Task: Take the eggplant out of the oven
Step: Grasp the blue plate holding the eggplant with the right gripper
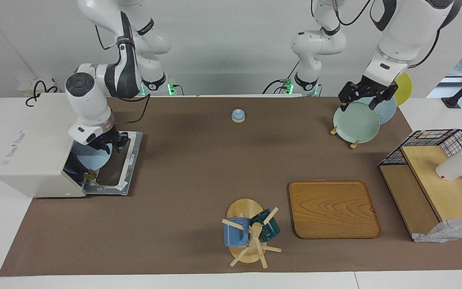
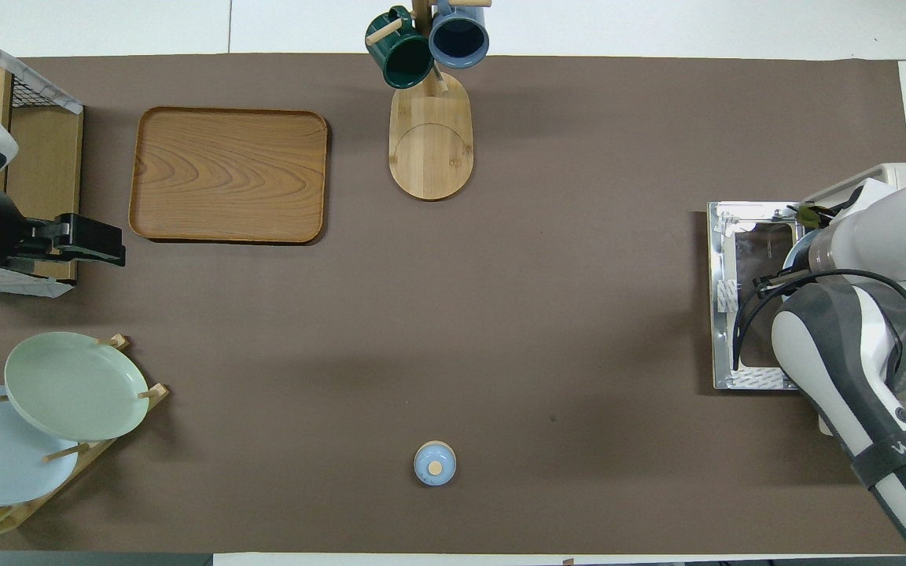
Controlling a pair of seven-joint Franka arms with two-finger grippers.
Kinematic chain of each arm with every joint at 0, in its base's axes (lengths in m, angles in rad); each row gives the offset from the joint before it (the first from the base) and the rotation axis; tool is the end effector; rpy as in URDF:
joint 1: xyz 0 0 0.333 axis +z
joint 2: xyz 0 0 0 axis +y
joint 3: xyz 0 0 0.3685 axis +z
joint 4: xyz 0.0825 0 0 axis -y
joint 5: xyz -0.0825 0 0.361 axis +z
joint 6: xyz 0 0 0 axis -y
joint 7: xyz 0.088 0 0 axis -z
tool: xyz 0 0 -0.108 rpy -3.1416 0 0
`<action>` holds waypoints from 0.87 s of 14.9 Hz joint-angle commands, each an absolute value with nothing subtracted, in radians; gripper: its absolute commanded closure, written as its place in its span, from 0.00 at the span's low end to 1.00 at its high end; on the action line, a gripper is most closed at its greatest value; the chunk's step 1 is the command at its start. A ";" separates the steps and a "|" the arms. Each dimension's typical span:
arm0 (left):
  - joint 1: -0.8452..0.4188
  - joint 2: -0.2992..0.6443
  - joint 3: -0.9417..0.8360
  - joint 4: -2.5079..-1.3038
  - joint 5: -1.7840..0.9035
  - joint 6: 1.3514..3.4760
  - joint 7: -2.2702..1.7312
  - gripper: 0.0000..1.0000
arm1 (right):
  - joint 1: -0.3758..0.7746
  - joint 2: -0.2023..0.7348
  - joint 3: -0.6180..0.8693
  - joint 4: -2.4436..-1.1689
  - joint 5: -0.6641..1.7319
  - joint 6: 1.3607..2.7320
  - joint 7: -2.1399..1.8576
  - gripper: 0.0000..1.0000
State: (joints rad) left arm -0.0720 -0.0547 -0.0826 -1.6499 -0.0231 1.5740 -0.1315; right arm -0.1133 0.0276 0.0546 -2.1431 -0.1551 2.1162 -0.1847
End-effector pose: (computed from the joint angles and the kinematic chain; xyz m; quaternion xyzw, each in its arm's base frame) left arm 0.5042 -0.0826 0.6692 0.9998 -0.0113 -0.0119 0.0077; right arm 0.5181 -0.0379 0.4512 0.9921 0.1047 -0.0347 0.0606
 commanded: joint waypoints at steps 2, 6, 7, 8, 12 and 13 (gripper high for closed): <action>-0.060 -0.060 -0.092 -1.651 -0.026 1.588 -0.118 0.00 | -0.130 0.006 0.060 -2.174 -0.167 2.141 -0.215 0.64; -0.060 -0.058 -0.092 -1.651 -0.026 1.594 -0.118 0.00 | -0.158 0.015 0.060 -2.195 -0.167 2.187 -0.235 0.66; -0.060 -0.060 -0.091 -1.652 -0.026 1.594 -0.118 0.00 | -0.156 0.015 0.060 -2.197 -0.167 2.187 -0.235 0.69; -0.060 -0.060 -0.091 -1.657 -0.026 1.594 -0.118 0.00 | -0.156 0.015 0.060 -2.197 -0.167 2.189 -0.235 0.76; -0.061 -0.061 -0.092 -1.660 -0.026 1.597 -0.117 0.00 | -0.155 0.015 0.060 -2.197 -0.167 2.189 -0.241 0.95; -0.060 -0.061 -0.091 -1.660 -0.026 1.603 -0.117 0.00 | -0.155 0.015 0.060 -2.200 -0.167 2.192 -0.239 0.95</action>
State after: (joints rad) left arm -0.0720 -0.0547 -0.0829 -1.6499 -0.0233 1.5805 -0.1314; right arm -0.1430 0.0275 0.0547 -2.1772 -0.1574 2.1689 -0.2141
